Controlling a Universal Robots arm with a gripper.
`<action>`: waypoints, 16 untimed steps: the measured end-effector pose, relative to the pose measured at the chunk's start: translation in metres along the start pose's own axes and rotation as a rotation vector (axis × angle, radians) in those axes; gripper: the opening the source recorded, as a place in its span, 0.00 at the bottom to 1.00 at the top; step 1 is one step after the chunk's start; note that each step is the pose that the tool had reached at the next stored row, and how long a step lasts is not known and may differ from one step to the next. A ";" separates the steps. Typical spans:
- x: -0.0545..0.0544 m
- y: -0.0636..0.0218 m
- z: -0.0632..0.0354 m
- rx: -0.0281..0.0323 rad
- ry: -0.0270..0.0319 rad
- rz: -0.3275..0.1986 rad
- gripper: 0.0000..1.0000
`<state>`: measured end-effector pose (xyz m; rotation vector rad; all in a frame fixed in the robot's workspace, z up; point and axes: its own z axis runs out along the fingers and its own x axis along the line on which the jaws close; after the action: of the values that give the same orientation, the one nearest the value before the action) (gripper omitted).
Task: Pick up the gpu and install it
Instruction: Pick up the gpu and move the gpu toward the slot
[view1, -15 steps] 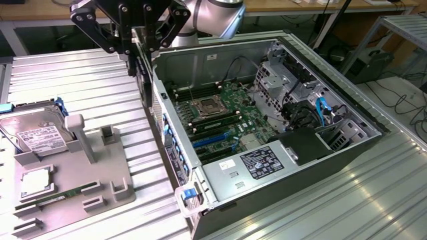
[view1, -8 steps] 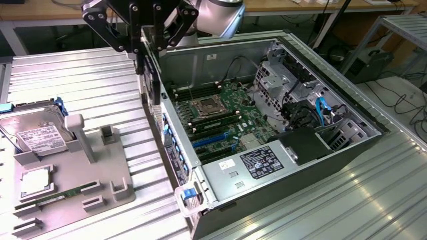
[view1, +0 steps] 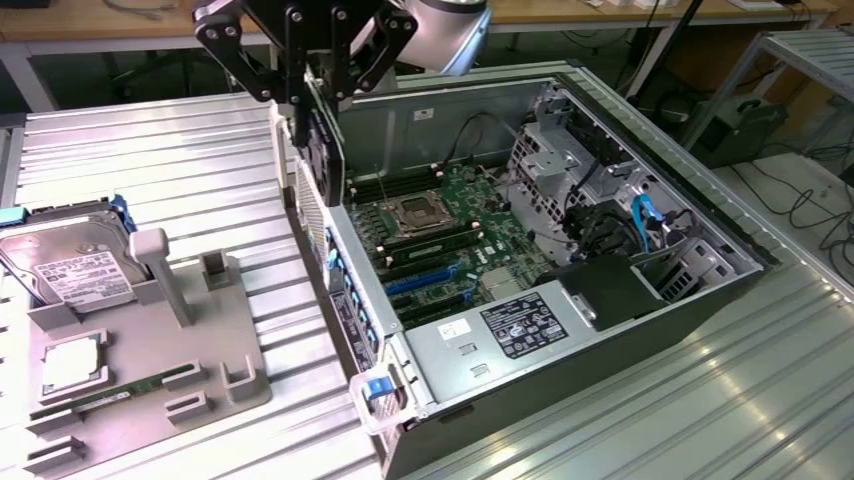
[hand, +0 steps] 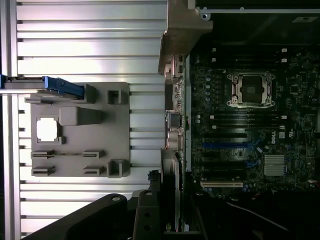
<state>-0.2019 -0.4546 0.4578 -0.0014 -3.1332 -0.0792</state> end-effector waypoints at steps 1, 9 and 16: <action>-0.002 0.0000 0.0000 0.0000 0.0000 0.000 0.27; -0.013 0.0000 0.0001 0.0000 0.0001 0.000 0.27; -0.025 0.0000 0.0003 0.0000 0.0000 0.000 0.27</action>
<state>-0.1773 -0.4546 0.4572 -0.0013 -3.1332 -0.0792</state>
